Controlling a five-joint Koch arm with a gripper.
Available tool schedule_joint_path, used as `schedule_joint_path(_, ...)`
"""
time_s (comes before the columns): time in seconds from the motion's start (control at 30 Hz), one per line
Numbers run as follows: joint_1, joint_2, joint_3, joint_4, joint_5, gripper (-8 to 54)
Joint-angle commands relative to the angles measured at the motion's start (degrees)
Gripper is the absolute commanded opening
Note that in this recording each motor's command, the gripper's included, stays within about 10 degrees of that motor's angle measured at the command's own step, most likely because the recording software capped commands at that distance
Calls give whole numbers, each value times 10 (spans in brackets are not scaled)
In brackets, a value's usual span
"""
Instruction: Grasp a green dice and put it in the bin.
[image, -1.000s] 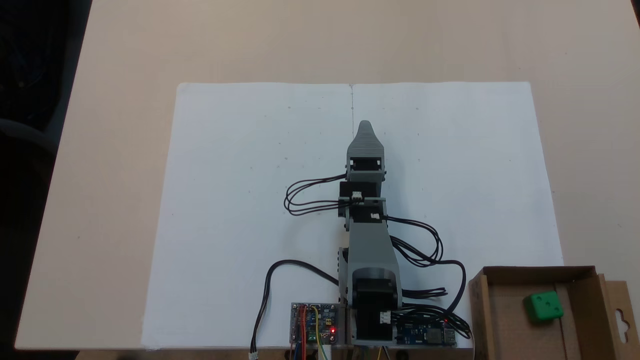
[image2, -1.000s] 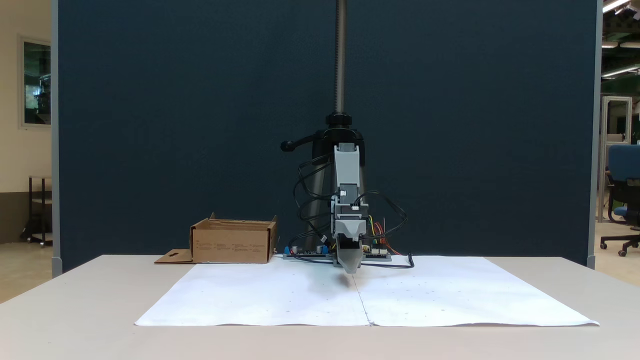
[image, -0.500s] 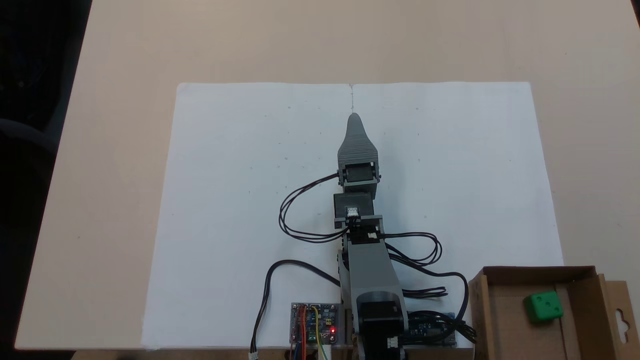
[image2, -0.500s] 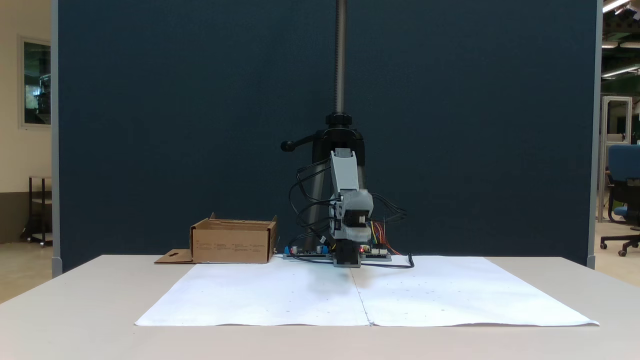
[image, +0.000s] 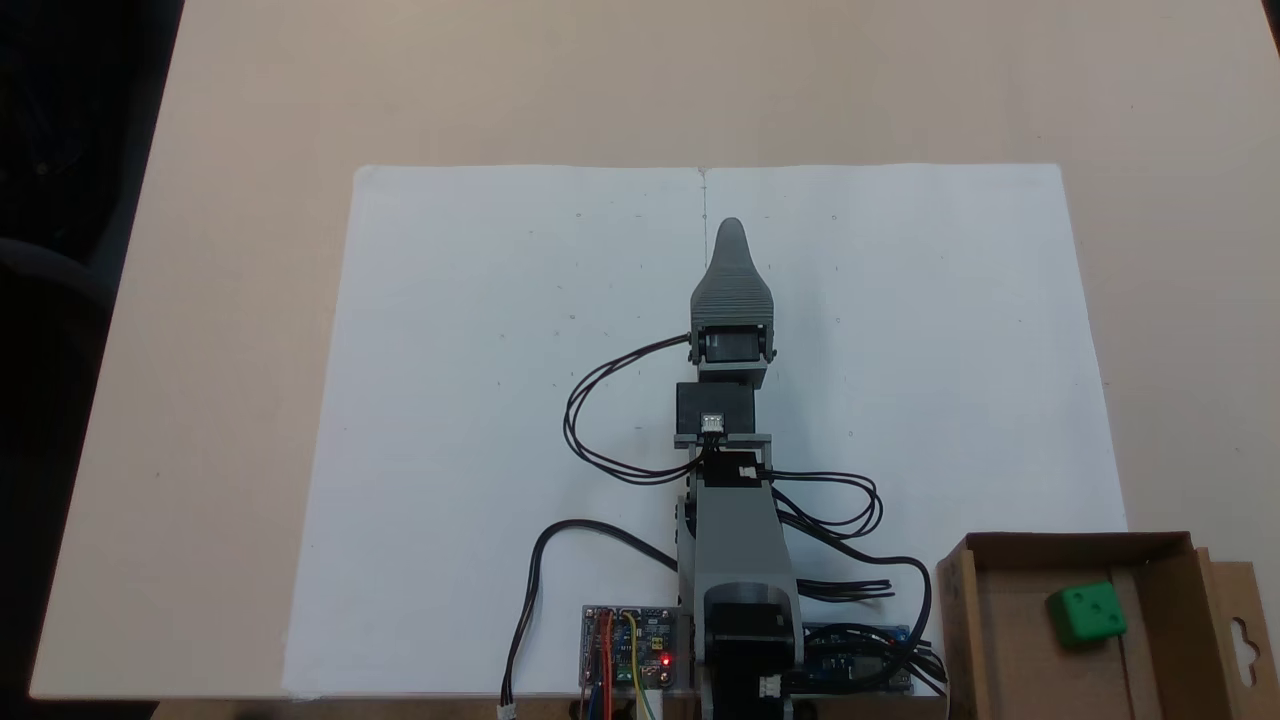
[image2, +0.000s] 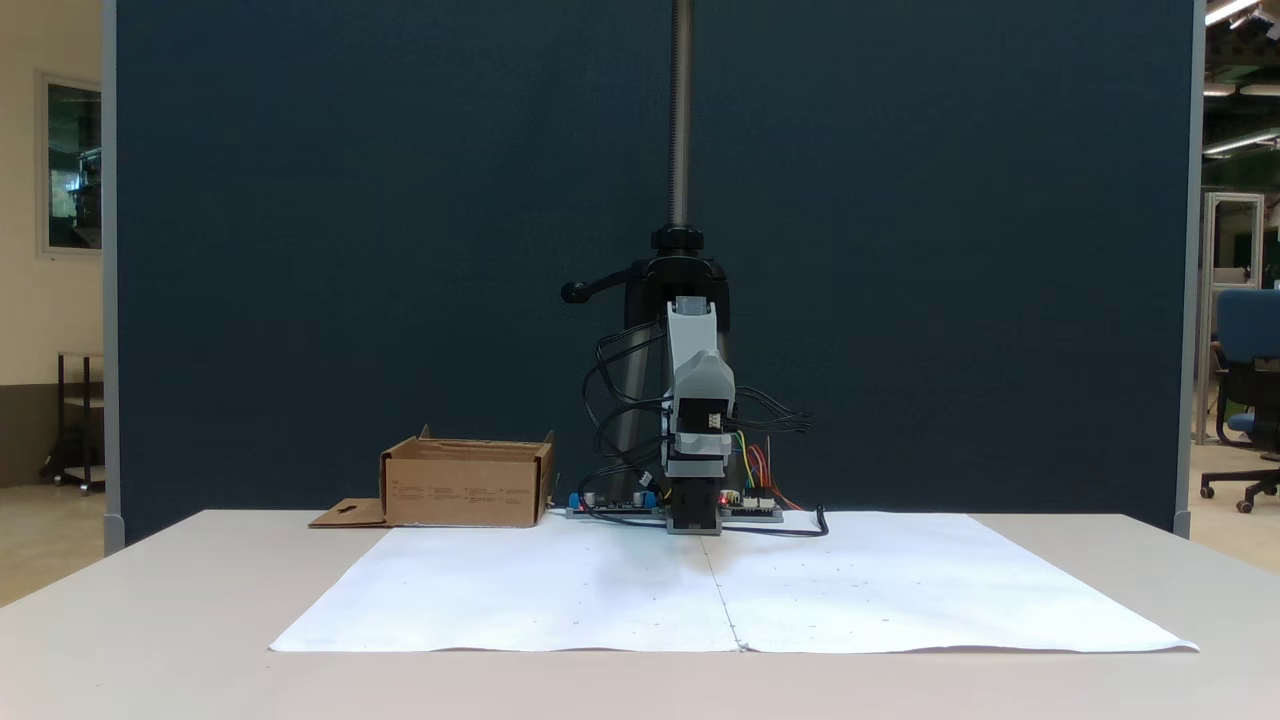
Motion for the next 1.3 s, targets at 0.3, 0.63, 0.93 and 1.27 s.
schedule_joint_path(0.3,15,62,39,-41,-21,432)
schedule_joint_path(0.63,27,61,39,-38,-22,436)
schedule_joint_path(0.93,28,60,39,-18,-22,444)
schedule_joint_path(1.27,24,60,39,-18,-22,444)
